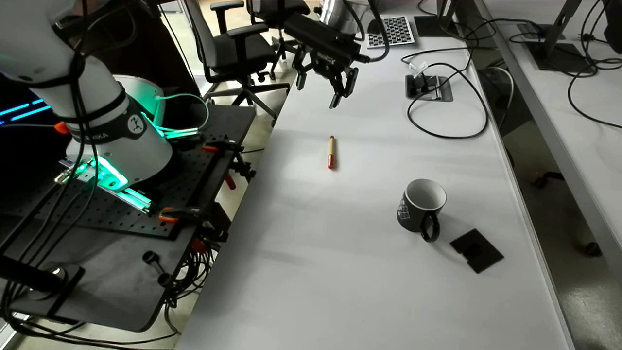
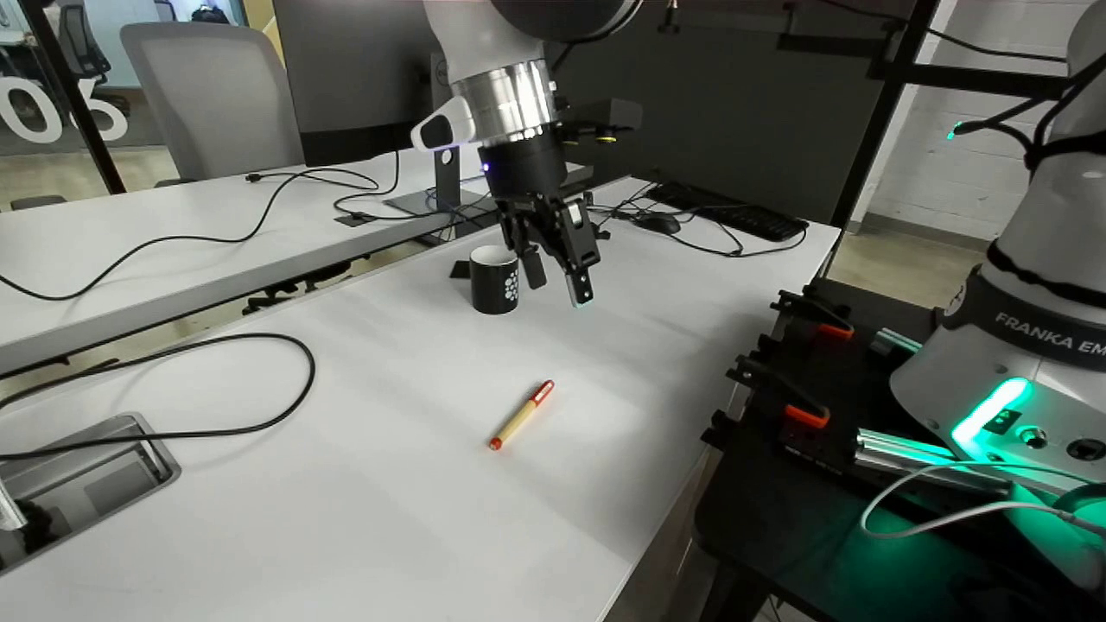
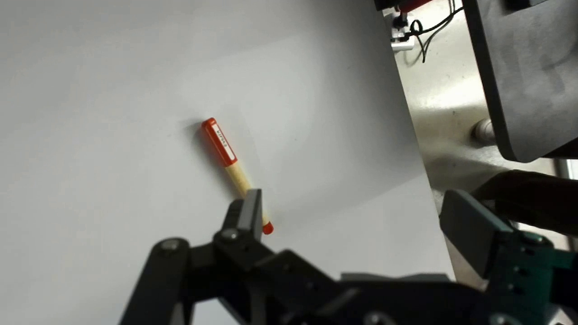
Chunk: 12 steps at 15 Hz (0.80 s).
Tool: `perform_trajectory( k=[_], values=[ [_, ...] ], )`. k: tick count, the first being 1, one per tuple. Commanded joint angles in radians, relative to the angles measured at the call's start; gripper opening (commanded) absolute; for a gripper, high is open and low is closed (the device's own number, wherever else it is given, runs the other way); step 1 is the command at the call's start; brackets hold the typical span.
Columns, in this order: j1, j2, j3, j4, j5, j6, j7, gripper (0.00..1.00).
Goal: Pick up the pen and put it in the cup
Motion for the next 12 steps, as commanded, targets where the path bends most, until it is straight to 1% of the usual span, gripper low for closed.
perform_trajectory(
  k=[1, 3, 4, 6, 10, 12],
  values=[
    [-0.012, 0.064, 0.009, 0.040, -0.085, 0.034, 0.111, 1.00],
    [-0.011, 0.071, 0.007, 0.044, -0.130, 0.011, 0.162, 1.00],
    [-0.031, 0.048, 0.030, 0.021, -0.092, 0.019, 0.114, 1.00],
    [-0.031, 0.060, 0.030, 0.025, -0.113, 0.018, 0.143, 1.00],
    [-0.032, 0.062, 0.029, 0.028, -0.117, 0.018, 0.146, 1.00],
    [-0.027, 0.080, 0.032, 0.036, -0.143, 0.027, 0.151, 1.00]
  ],
)
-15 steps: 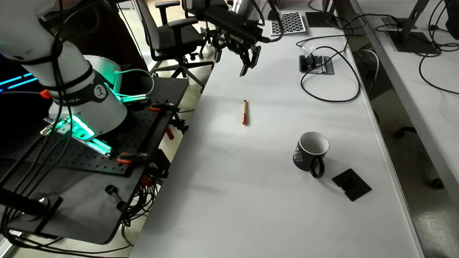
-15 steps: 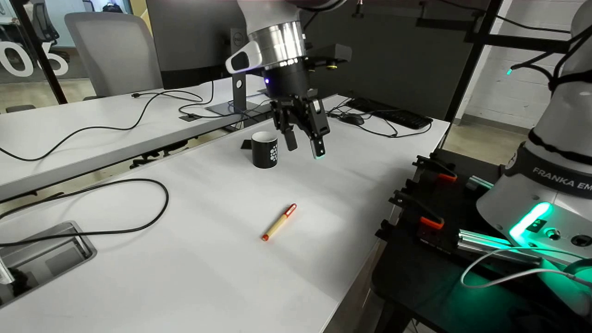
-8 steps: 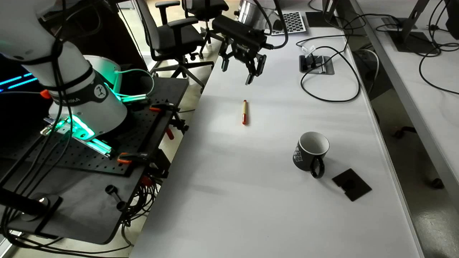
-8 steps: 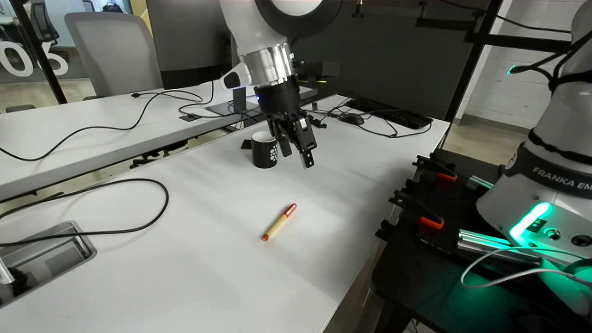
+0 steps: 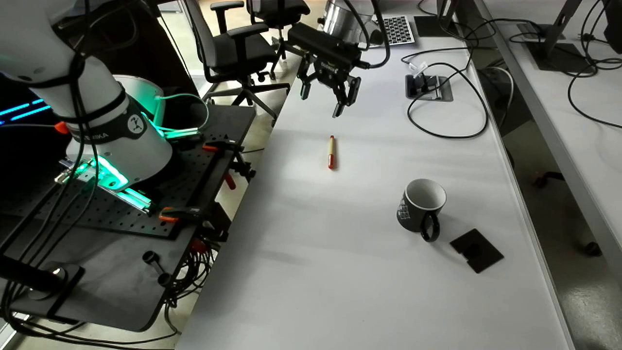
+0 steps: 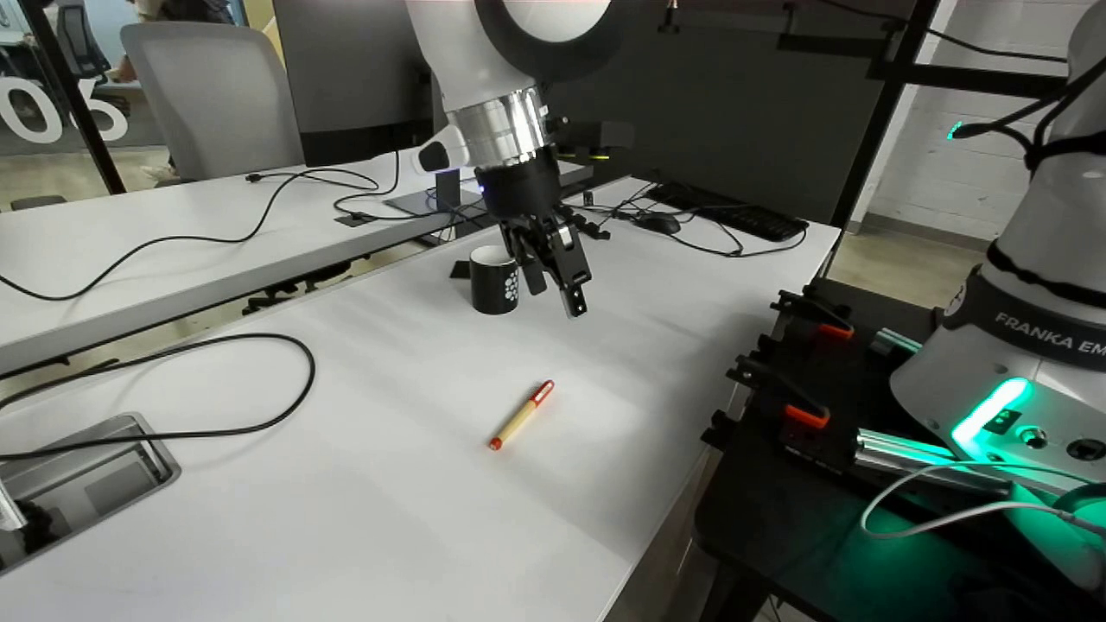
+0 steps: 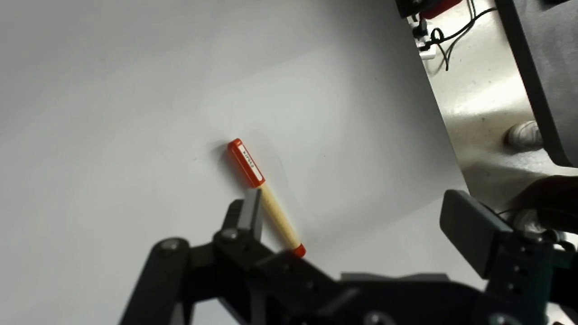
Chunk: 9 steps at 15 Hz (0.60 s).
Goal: Pick up the pen and put it in the cup
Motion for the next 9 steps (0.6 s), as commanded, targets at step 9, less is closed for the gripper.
perform_trajectory(
  k=[9],
  values=[
    [0.032, 0.172, 0.059, 0.097, -0.177, -0.027, 0.026, 1.00]
  ],
)
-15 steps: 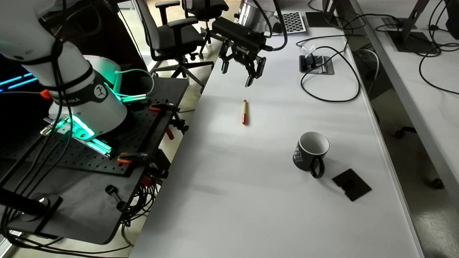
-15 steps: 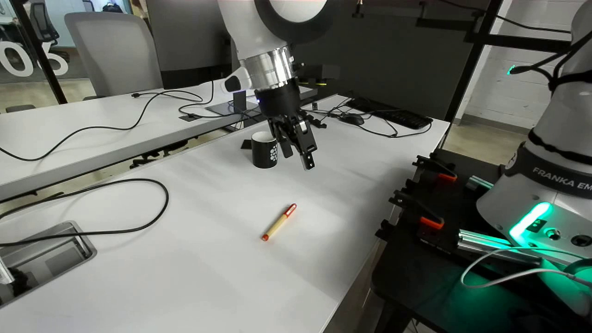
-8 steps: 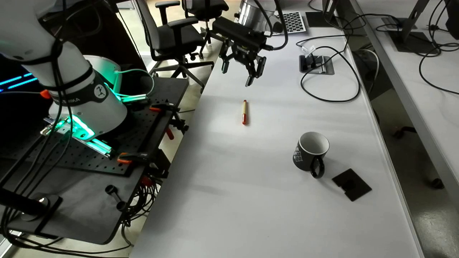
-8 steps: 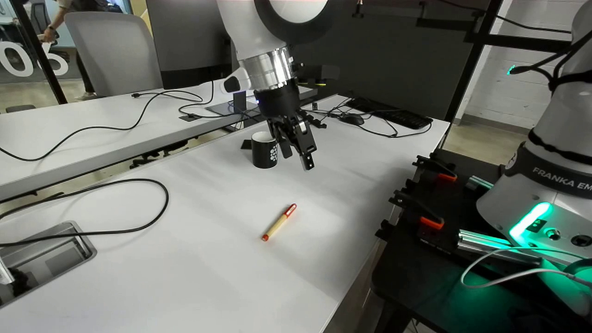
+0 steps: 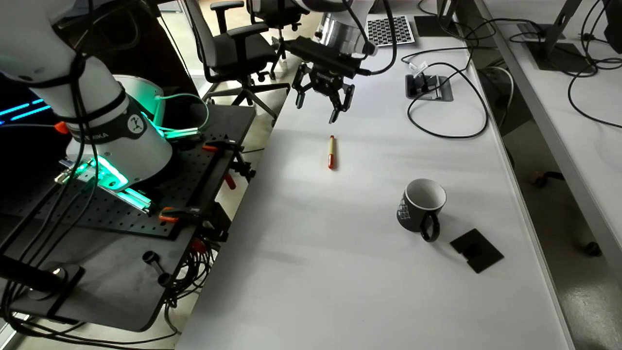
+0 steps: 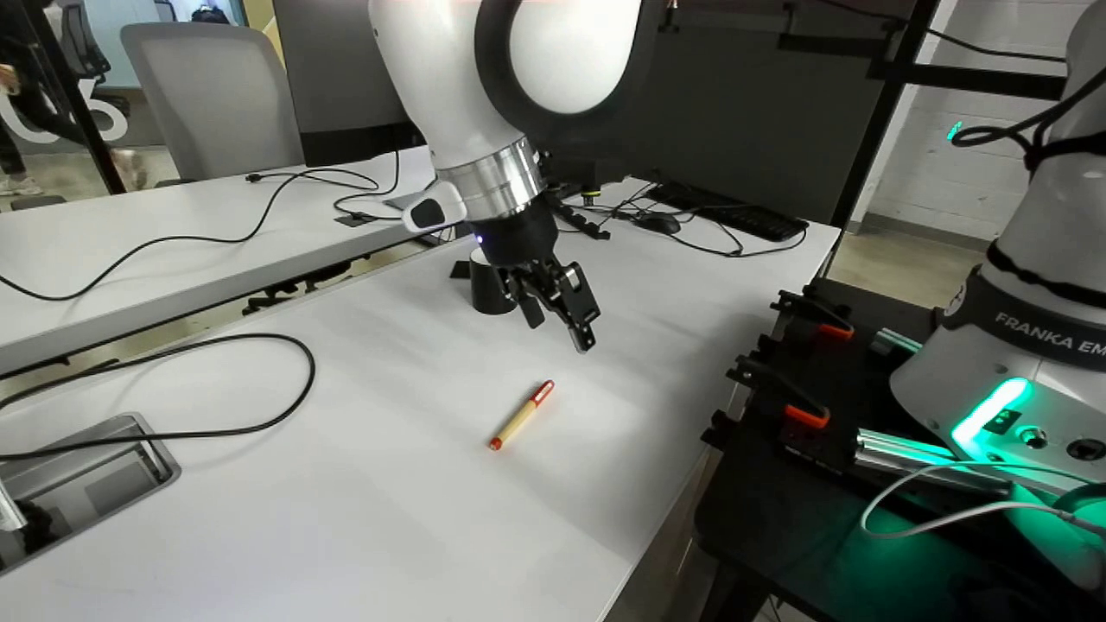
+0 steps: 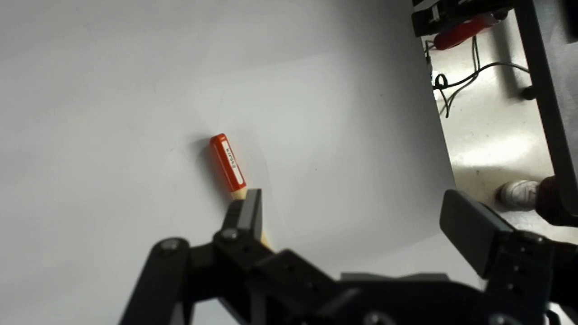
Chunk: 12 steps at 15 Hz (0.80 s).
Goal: Pick up the pen and put it in the cup
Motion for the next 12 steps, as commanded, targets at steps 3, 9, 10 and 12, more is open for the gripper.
perform_trajectory(
  k=[3, 9, 10, 12],
  values=[
    [0.034, 0.121, 0.025, 0.105, -0.078, -0.036, 0.021, 1.00],
    [0.006, 0.185, 0.061, 0.150, -0.053, 0.012, -0.065, 1.00],
    [-0.013, 0.191, 0.072, 0.147, -0.041, 0.038, -0.101, 1.00],
    [-0.049, 0.206, 0.092, 0.143, -0.018, 0.085, -0.176, 1.00]
  ],
)
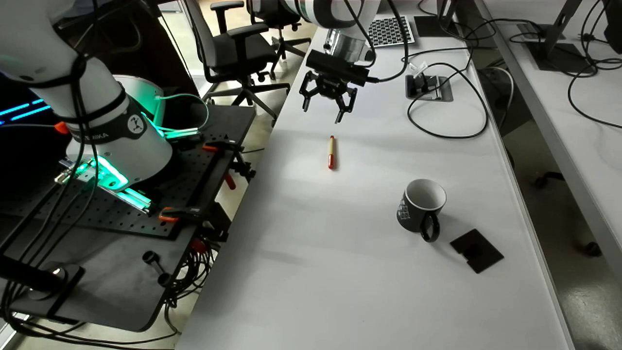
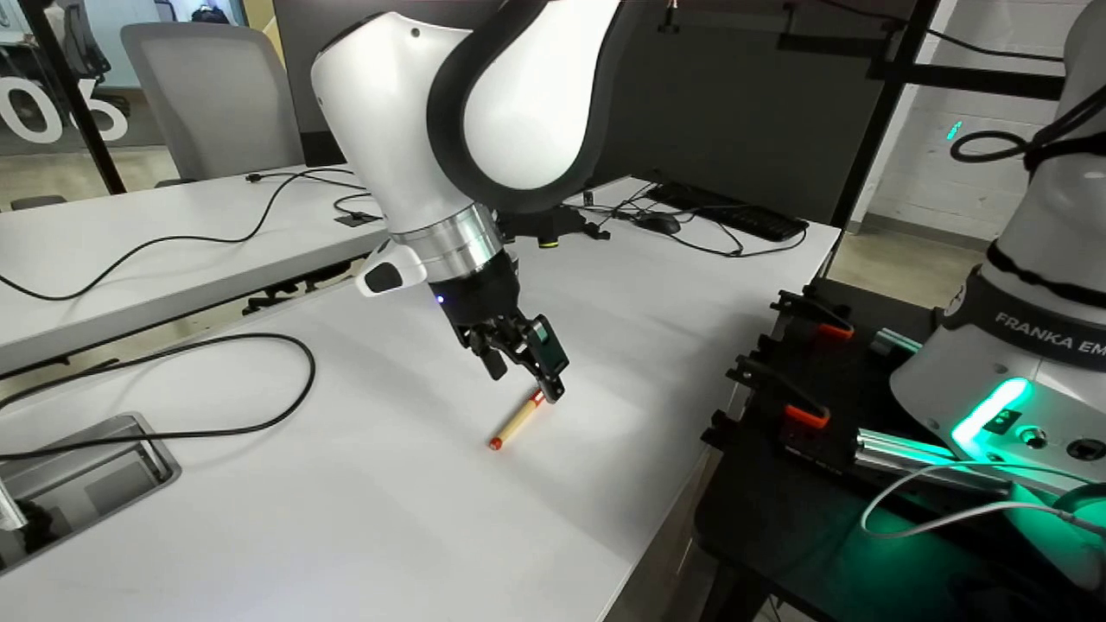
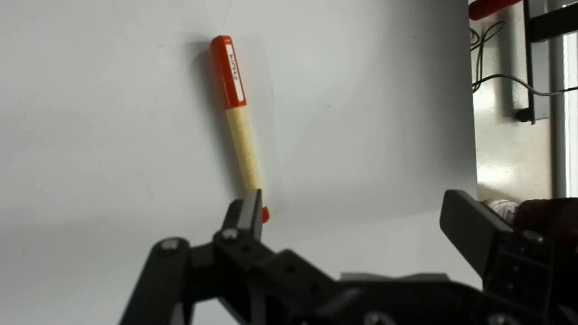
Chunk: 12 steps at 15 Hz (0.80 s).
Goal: Pick up the pen and put it in the cup
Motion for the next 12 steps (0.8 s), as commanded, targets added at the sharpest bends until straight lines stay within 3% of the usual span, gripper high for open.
perform_trajectory(
  k=[1, 4, 12],
  values=[
    [-0.075, 0.045, 0.043, 0.015, 0.039, 0.074, -0.140, 1.00],
    [-0.098, 0.080, 0.038, 0.019, 0.047, 0.096, -0.199, 1.00],
    [-0.079, 0.063, 0.022, 0.004, 0.032, 0.079, -0.161, 1.00]
  ],
)
